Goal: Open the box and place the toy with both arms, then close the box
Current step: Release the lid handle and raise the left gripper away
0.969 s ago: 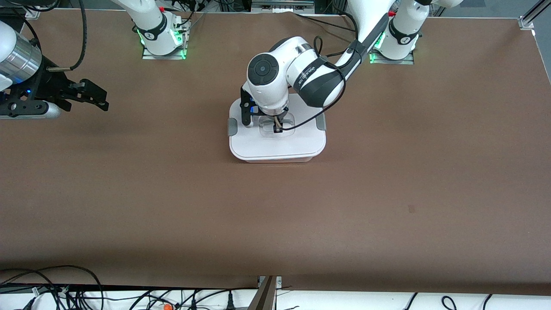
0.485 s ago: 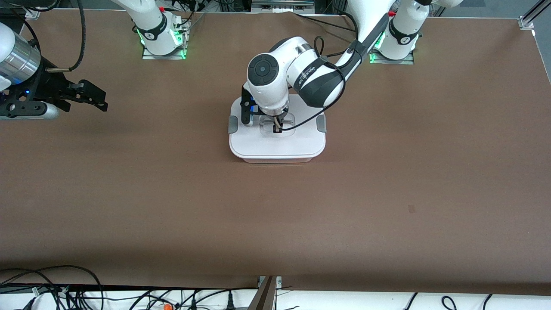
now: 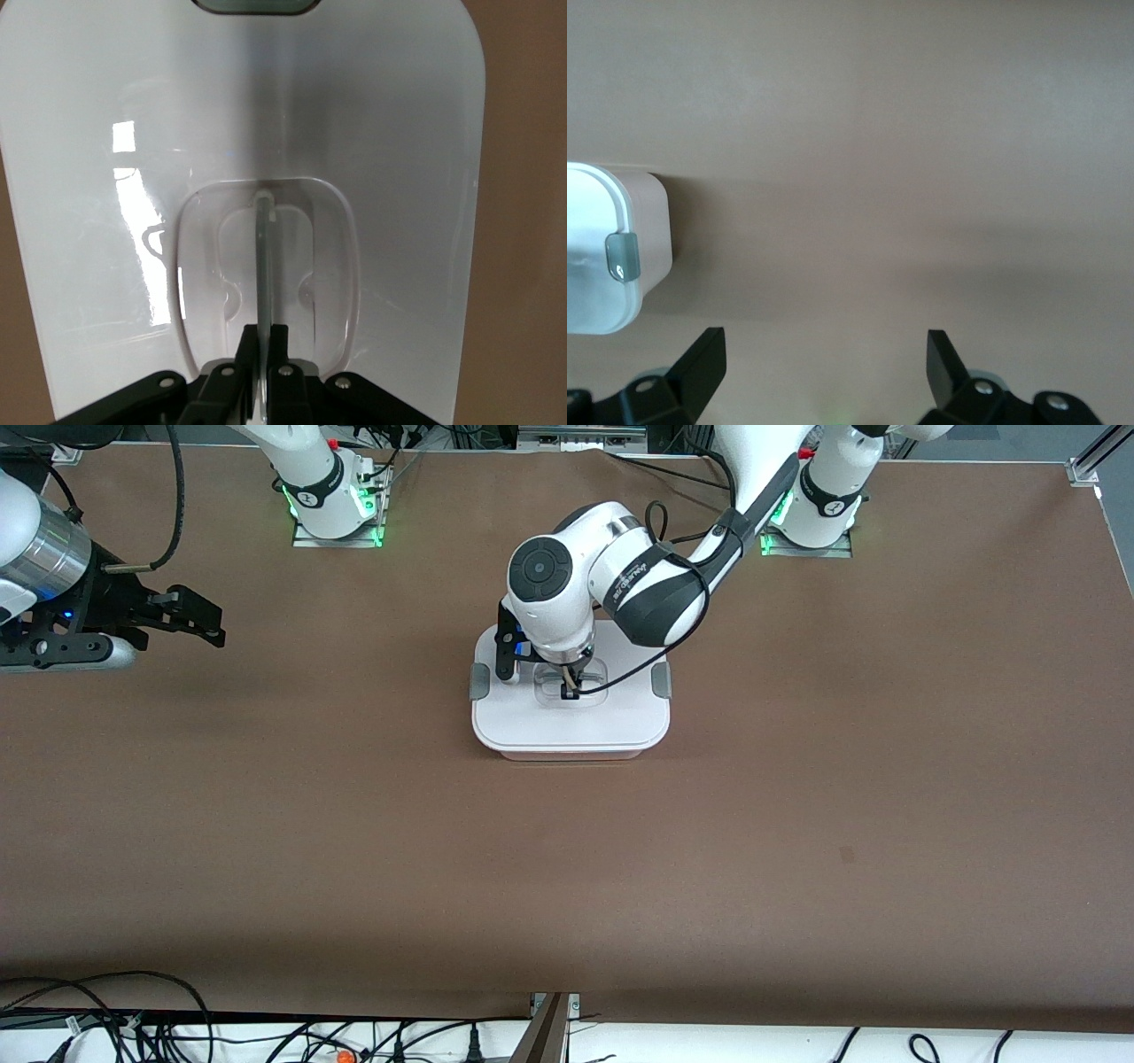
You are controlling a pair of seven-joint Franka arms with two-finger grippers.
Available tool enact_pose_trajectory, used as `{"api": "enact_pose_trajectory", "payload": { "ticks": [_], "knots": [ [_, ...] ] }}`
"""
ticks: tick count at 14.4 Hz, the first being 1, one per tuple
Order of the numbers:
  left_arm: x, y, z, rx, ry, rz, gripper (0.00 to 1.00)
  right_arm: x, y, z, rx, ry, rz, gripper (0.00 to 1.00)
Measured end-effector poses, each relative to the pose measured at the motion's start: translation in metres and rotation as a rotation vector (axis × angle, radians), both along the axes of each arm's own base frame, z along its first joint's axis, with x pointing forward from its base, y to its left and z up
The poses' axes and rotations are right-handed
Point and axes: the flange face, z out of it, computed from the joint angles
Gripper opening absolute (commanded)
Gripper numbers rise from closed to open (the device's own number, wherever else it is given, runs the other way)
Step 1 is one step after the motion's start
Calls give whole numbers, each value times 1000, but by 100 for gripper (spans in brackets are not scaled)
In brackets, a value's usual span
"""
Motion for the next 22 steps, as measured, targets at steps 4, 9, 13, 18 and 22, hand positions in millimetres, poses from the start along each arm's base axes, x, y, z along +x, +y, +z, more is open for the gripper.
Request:
{"api": "enact_pose_trajectory", "payload": {
  "ticks": [4,9,13,18,22],
  "knots": [
    [7,6,4,6,-11,10,100,0,0,0,-1,2,12,100],
    [41,28,44,-43,-72,94,100,0,-1,0,-1,3,14,100],
    [86,80,74,-61,-118,307,100,0,-1,0,-1,3,13,100],
    [142,163,88,-65,-144,469,100,0,-2,0,-1,3,12,100],
    [182,257,121,-66,-206,613,100,0,-3,0,-1,3,11,100]
  ]
}}
